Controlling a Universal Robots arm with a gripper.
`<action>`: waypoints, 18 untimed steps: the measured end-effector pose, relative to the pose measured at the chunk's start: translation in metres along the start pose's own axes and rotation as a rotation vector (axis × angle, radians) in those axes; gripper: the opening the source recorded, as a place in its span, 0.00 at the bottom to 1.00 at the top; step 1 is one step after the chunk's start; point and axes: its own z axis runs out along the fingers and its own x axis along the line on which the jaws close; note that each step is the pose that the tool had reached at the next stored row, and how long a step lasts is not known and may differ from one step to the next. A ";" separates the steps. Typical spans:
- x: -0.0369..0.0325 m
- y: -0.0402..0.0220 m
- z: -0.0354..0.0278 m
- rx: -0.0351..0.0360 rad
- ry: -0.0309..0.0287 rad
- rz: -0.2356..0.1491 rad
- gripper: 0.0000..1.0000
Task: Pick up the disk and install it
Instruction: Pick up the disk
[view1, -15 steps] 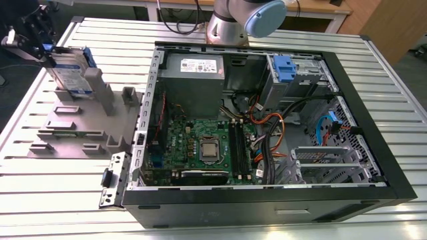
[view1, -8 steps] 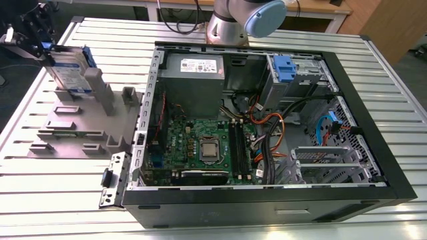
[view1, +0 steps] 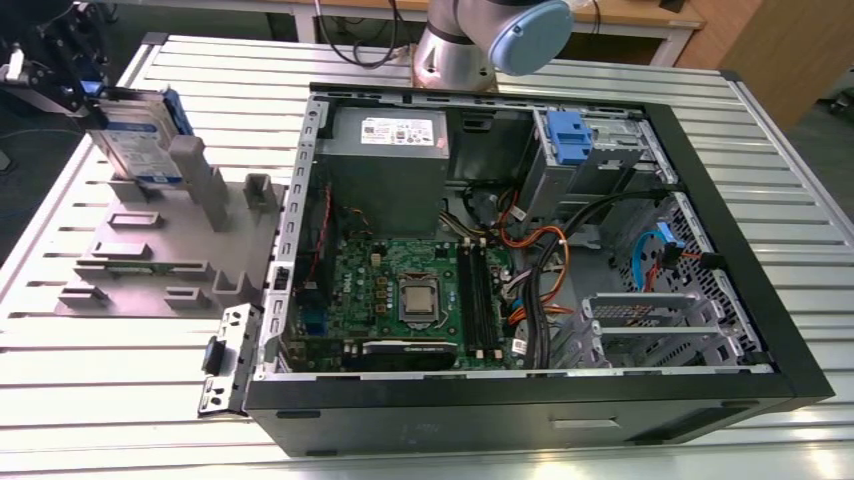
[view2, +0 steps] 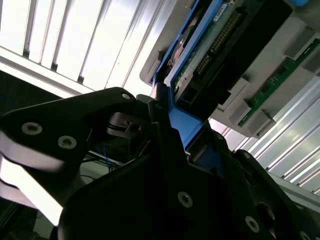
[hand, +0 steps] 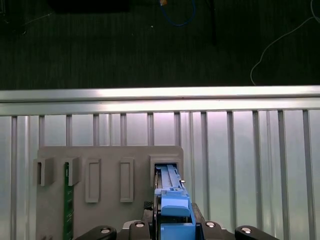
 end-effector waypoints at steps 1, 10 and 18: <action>0.0000 0.0000 -0.0005 0.0000 0.0000 0.000 0.37; -0.0003 0.0002 -0.0070 -0.0001 0.0000 0.000 0.37; -0.0006 0.0003 -0.0133 0.0000 0.0000 0.000 0.37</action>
